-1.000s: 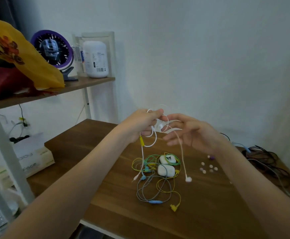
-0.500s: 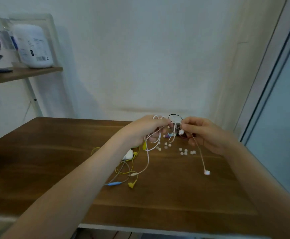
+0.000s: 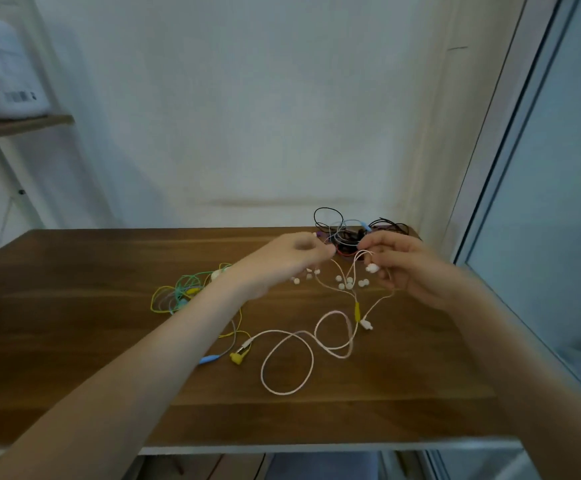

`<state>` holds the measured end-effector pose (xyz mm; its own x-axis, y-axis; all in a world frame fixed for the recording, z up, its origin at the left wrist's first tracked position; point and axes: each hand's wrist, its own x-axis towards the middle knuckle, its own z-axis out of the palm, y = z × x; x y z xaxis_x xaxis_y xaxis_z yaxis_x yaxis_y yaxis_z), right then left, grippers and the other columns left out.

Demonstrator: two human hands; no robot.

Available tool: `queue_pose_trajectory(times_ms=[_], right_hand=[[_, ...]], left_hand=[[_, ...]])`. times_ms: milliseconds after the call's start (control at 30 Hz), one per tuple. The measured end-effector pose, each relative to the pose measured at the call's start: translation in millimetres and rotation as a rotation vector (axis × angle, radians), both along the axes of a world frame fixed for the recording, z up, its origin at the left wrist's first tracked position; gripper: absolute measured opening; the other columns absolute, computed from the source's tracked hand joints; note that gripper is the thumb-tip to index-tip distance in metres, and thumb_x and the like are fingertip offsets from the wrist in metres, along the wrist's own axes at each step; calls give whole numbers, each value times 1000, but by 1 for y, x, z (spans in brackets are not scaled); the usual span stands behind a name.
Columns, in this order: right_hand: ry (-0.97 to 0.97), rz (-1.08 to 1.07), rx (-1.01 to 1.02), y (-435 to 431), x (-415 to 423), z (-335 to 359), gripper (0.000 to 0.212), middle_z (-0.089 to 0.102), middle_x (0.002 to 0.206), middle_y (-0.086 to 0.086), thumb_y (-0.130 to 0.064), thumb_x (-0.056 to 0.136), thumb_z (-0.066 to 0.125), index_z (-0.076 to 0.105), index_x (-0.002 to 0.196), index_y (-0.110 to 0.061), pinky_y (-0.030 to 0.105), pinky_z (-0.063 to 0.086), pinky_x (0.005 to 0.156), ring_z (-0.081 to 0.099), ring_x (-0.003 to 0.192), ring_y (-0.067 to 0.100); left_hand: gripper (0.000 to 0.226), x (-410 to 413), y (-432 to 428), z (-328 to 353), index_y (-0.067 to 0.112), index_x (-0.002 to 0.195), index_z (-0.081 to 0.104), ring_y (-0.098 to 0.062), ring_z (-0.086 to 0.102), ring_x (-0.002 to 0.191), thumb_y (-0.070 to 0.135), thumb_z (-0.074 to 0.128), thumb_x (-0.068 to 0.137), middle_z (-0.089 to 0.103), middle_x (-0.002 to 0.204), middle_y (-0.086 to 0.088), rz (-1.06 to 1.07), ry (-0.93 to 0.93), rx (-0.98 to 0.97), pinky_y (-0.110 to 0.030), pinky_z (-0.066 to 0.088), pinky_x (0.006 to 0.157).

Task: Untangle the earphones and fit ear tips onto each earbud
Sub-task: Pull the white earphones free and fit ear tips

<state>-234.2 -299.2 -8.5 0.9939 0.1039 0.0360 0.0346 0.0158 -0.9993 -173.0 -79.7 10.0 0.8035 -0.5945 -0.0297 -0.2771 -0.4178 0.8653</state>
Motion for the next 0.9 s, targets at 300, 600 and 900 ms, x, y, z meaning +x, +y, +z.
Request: queue_pose_trajectory(times_ms=[300,600,900], right_hand=[[2,138,-6,20,8,-3,21,56,74,-2,-10,81,65,59,101,-11,17,41,51,49,58,8],[127,193,-430,11,10,-20,18,68,94,3,-1,91,55,62,105,-10,24,51,65,59,70,11],[154,89,-507,-4,12,-41,16,68,92,0,-16,90,62,64,105,-17,23,51,82,65,86,15]], left_hand=[[6,-2,-13,-17,13,92,64,-5,62,69,14,58,94,67,72,7,-179,97,-150,-18,48,70],[22,19,20,-18,18,98,66,-11,45,59,32,50,99,51,65,3,-217,87,364,-25,39,61],[50,25,21,-29,21,119,57,-13,49,65,55,27,99,61,84,2,-93,55,769,-21,40,53]])
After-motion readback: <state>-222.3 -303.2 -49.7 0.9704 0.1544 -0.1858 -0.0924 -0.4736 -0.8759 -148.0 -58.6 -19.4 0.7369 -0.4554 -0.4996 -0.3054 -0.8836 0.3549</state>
